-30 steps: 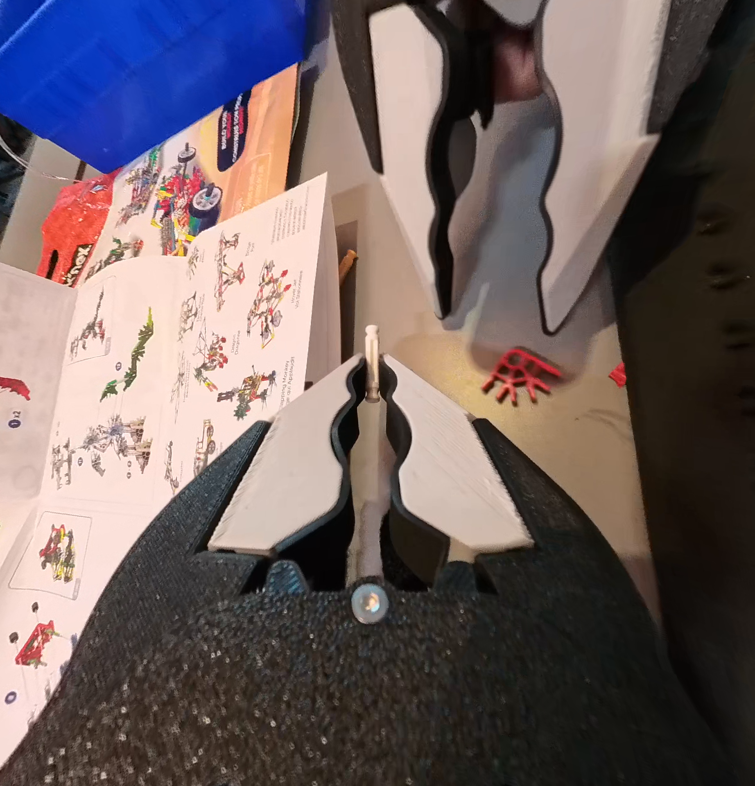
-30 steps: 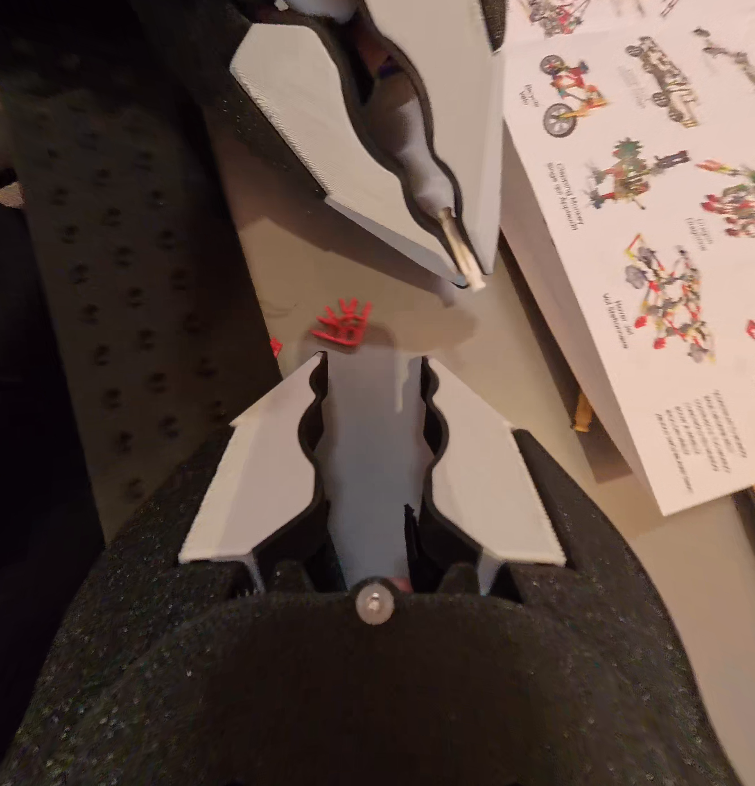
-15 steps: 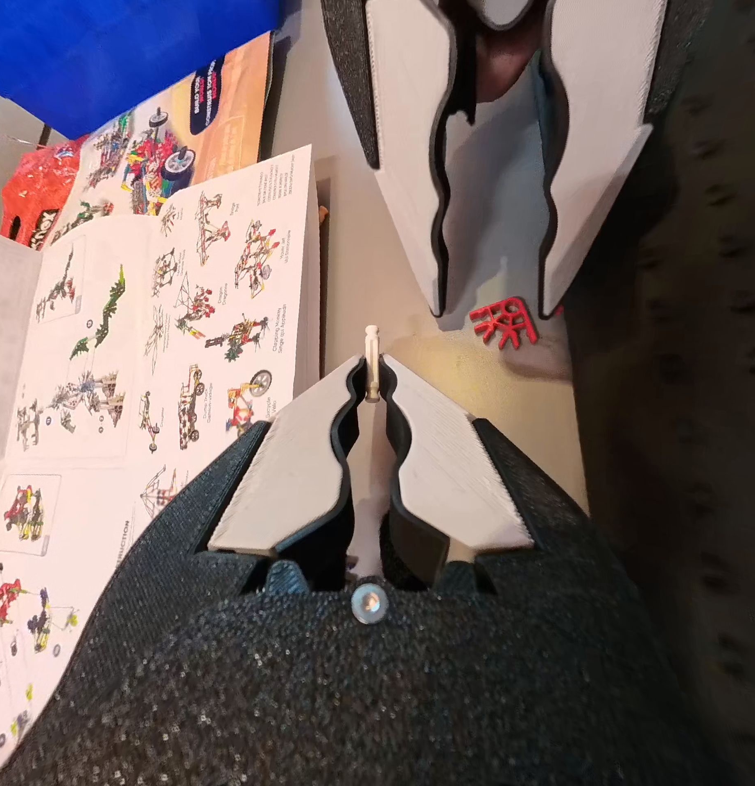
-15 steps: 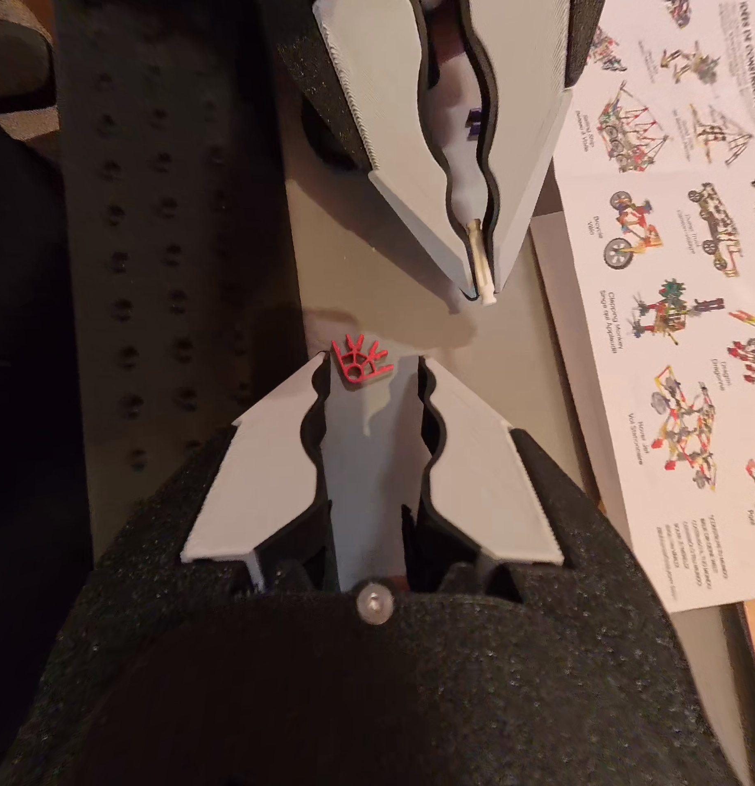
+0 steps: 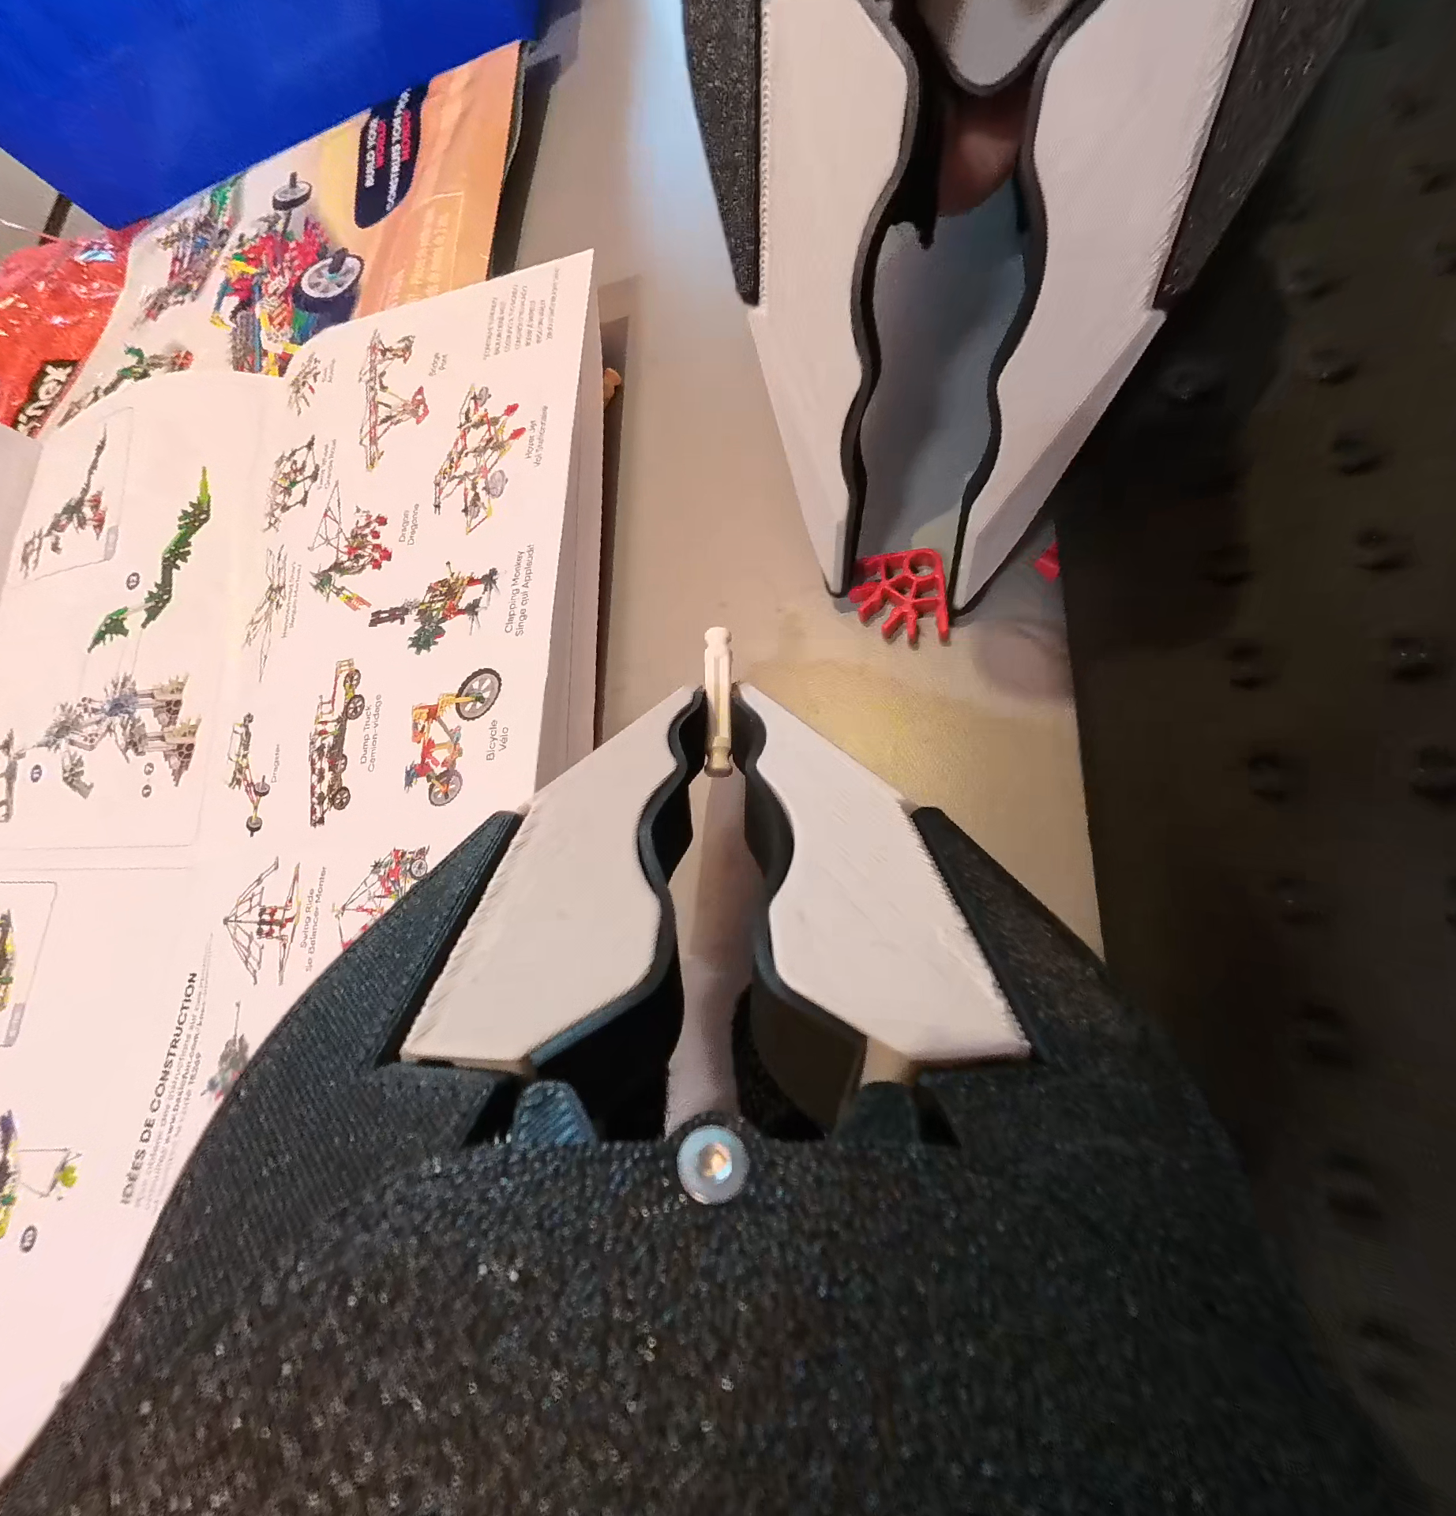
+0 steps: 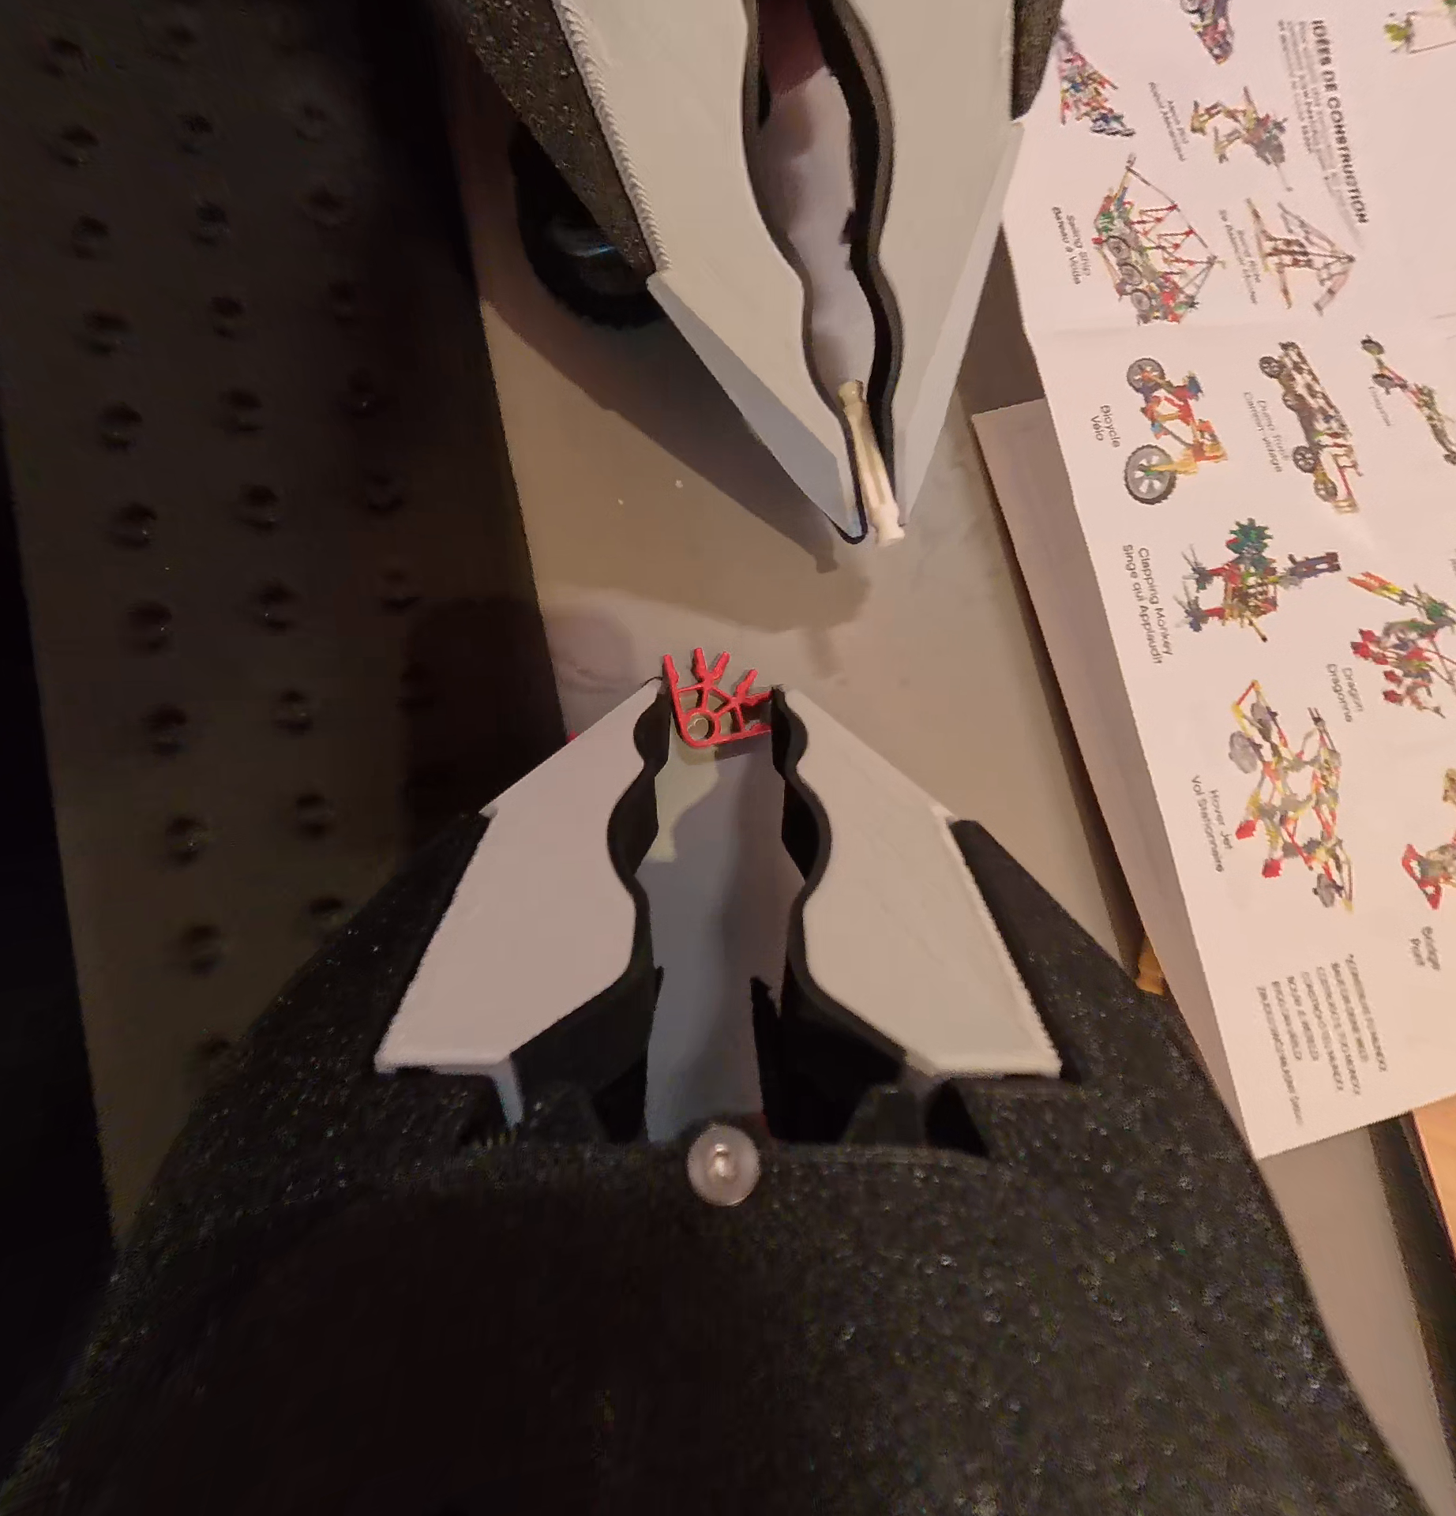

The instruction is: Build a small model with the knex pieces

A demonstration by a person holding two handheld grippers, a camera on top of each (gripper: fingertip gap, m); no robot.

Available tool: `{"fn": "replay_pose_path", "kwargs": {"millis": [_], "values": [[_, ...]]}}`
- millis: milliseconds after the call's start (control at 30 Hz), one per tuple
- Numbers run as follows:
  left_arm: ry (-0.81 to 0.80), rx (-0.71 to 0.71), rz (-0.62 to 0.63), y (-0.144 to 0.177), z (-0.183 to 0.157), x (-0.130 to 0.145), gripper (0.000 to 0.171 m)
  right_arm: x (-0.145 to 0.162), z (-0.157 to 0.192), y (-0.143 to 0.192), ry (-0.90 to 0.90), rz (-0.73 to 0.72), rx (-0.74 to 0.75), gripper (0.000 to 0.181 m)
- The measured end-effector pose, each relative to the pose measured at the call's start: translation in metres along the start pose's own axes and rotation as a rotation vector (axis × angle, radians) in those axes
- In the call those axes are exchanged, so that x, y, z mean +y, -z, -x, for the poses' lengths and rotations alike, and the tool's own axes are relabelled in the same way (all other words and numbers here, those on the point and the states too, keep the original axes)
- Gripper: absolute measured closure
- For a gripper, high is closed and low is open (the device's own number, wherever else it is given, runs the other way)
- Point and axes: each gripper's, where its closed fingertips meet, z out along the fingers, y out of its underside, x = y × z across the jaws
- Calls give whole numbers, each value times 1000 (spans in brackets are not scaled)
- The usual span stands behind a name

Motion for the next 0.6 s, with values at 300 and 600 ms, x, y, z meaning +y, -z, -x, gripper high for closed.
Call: {"fn": "replay_pose_path", "kwargs": {"millis": [300,600], "values": [[30,8,-11,-1,1,0,170,3,-5,2,33,16,35,157],[41,18,-9,-6,-1,0,170,5,-11,2,45,32,53,157]]}}
